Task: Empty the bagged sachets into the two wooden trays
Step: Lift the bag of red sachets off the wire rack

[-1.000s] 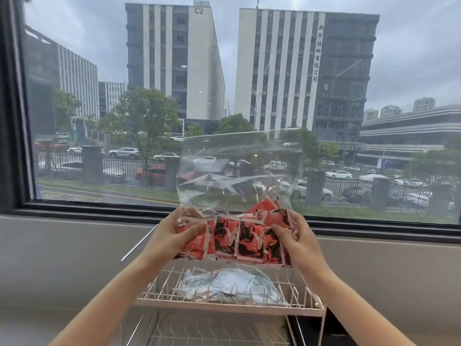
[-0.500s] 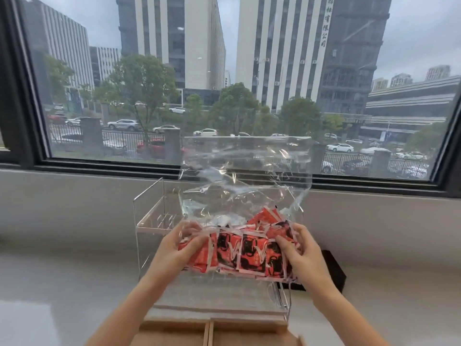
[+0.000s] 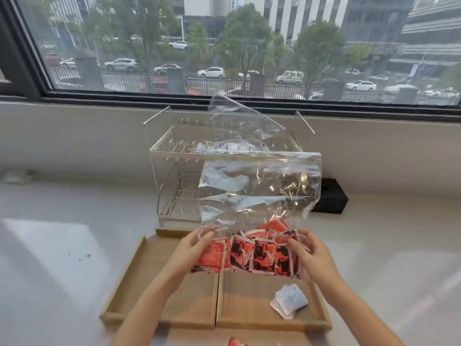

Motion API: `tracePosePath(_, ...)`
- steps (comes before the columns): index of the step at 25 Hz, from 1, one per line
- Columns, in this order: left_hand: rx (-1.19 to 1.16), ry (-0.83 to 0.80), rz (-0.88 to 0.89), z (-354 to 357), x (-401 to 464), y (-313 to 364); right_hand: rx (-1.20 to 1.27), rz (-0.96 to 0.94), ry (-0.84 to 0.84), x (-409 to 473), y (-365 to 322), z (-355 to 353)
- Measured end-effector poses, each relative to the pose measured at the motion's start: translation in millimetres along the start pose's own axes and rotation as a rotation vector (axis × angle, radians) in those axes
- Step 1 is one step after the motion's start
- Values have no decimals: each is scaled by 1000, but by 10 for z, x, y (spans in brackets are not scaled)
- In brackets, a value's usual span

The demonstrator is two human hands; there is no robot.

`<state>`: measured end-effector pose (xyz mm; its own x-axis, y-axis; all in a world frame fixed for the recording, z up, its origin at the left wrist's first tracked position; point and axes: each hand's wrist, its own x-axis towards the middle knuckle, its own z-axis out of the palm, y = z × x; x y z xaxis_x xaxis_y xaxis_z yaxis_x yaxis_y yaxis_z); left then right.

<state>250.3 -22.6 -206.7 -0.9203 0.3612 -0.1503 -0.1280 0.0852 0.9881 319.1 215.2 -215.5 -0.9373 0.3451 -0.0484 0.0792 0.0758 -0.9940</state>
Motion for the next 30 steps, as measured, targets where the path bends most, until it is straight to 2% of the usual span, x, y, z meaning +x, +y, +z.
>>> tracePosePath(3,63,7,-81,24,-91,-309,-52,72,-4,-126,292,40)
tracePosePath(8,96,98,-105,-61,-212,-561,-106,116,-30,-229,483,188)
tracePosePath(12,144,44,-113,-143,-289,-593,-136,162,-83,-280,630,227)
tracePosePath(17,150,-12,-154,-252,-275,-591,0,108,-95,-305,472,210)
tracePosePath(21,46,-62,-54,-205,-255,-486,39,51,-114,-289,361,175)
tracePosePath(25,-165,123,79,-216,-158,-270,60,-74,51,-182,180,154)
tracePosePath(27,-161,179,128,-235,-123,-171,100,-121,116,-111,63,129)
tracePosePath(30,-130,192,179,-230,-110,-99,82,-170,118,-68,-67,124)
